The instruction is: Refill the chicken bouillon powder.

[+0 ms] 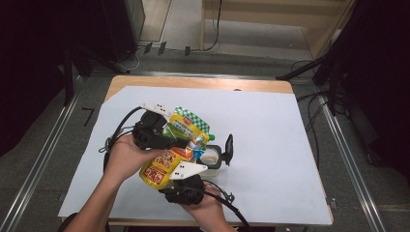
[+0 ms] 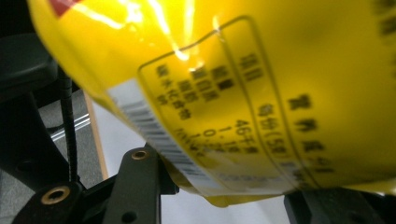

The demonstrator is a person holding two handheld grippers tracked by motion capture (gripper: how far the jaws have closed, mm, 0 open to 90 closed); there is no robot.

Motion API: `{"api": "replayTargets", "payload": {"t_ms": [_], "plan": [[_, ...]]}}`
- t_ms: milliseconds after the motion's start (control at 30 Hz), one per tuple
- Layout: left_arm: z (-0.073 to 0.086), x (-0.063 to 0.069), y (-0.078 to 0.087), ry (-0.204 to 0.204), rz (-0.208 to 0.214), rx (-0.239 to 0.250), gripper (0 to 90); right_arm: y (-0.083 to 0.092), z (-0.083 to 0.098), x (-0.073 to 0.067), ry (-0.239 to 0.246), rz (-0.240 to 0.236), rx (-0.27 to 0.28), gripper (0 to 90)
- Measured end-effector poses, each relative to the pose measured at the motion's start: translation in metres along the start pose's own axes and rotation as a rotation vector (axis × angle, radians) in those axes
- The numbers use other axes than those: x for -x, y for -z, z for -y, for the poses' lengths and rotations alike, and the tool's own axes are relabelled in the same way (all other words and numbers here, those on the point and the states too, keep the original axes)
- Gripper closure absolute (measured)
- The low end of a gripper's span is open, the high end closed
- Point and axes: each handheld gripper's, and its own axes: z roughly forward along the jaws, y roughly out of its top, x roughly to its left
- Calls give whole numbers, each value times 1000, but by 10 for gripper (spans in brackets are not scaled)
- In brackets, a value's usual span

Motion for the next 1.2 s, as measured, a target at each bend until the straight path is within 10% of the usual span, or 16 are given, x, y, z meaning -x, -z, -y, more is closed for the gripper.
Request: {"api": "replayTargets", "payload": {"t_ms": [767, 1200], "plan": [[3, -5, -9, 45, 17, -33, 757, 1, -7, -11, 38, -103, -14, 591], [0, -12, -19, 83, 27, -68, 707, -1, -8, -16, 99, -79, -45, 572]]}}
